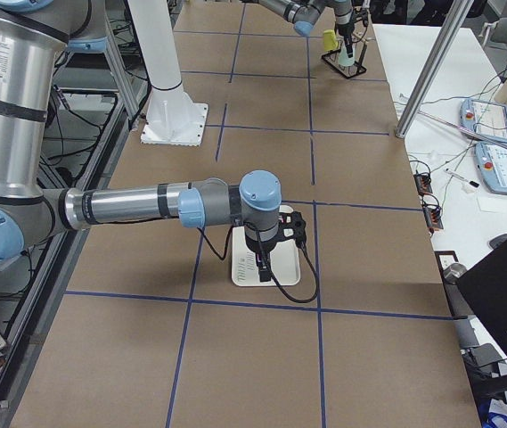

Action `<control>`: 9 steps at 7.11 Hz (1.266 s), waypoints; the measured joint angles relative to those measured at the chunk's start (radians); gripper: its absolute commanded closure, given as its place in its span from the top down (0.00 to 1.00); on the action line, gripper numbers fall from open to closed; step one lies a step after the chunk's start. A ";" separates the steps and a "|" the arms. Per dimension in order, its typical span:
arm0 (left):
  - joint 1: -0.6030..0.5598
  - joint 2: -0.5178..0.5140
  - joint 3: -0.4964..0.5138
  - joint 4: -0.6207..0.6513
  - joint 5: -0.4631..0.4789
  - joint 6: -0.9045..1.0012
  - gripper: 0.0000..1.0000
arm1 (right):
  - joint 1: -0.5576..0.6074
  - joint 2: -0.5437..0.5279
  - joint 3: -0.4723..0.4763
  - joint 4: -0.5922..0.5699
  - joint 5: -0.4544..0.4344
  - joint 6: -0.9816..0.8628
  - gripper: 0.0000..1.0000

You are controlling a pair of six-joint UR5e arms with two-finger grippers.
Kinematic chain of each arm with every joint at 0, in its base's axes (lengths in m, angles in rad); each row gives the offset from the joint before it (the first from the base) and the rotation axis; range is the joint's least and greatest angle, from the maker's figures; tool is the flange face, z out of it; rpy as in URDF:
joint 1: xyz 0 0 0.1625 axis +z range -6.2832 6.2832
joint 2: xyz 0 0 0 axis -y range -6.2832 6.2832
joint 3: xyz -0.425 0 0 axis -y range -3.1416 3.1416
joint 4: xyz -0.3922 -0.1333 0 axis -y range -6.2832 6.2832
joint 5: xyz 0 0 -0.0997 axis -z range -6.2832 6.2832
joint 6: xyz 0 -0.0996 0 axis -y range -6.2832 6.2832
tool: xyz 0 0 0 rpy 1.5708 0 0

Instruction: Left arm grabs green cup and hands to right arm on tray

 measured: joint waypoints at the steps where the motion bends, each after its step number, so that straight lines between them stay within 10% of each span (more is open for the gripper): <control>1: -0.013 0.006 -0.056 0.040 -0.002 0.001 0.23 | 0.000 0.000 0.000 0.000 0.000 0.000 1.00; 5: -0.076 0.072 -0.423 0.306 -0.015 0.004 0.23 | 0.000 0.002 0.003 0.001 0.006 0.012 1.00; 9: 0.059 0.206 -0.521 0.071 -0.014 -0.345 0.23 | -0.052 0.009 0.000 0.297 0.097 0.373 1.00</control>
